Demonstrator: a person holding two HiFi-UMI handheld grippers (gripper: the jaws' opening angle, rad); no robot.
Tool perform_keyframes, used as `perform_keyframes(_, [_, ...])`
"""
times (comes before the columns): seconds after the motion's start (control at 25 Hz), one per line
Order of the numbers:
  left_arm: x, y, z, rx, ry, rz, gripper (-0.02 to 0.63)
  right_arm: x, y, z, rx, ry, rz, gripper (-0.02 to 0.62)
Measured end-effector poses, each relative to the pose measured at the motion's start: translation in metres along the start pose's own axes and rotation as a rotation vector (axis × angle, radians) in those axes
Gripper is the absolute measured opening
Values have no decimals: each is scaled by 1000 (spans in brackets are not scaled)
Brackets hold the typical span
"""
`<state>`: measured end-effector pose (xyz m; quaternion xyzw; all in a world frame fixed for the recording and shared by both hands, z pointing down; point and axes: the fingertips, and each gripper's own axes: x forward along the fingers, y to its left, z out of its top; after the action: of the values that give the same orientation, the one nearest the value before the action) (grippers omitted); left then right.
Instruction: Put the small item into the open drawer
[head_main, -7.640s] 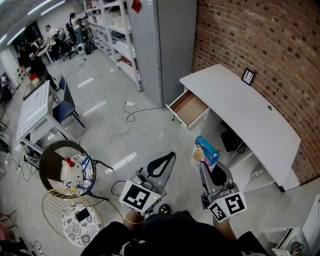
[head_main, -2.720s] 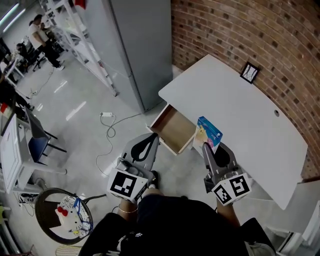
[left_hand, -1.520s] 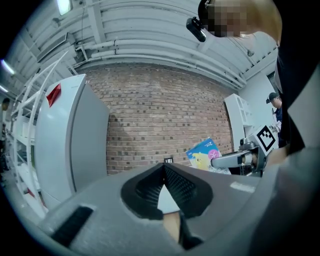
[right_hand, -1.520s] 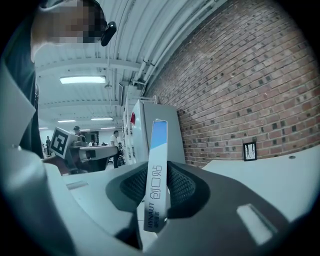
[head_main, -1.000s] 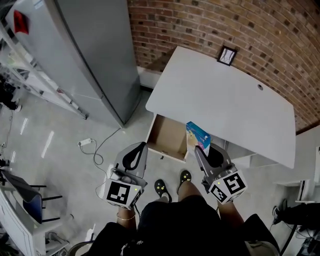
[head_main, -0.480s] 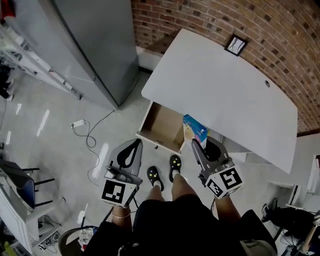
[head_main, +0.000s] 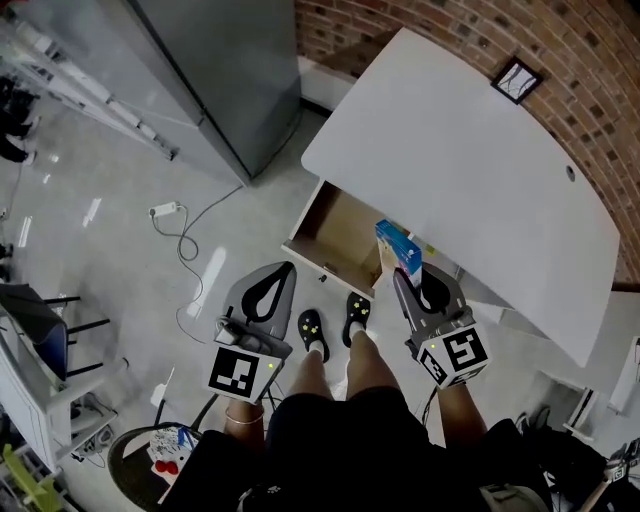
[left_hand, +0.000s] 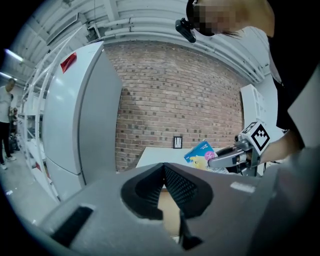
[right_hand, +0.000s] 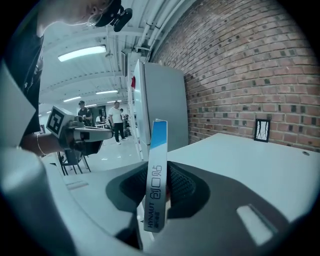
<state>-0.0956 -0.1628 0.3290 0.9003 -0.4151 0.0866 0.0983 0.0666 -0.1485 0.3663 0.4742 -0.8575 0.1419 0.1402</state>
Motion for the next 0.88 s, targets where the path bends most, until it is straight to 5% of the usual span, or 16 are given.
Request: perform_keyframes(0.88, [22, 46, -76, -86, 48, 134, -8, 77, -12, -82, -111, 169, 124, 94])
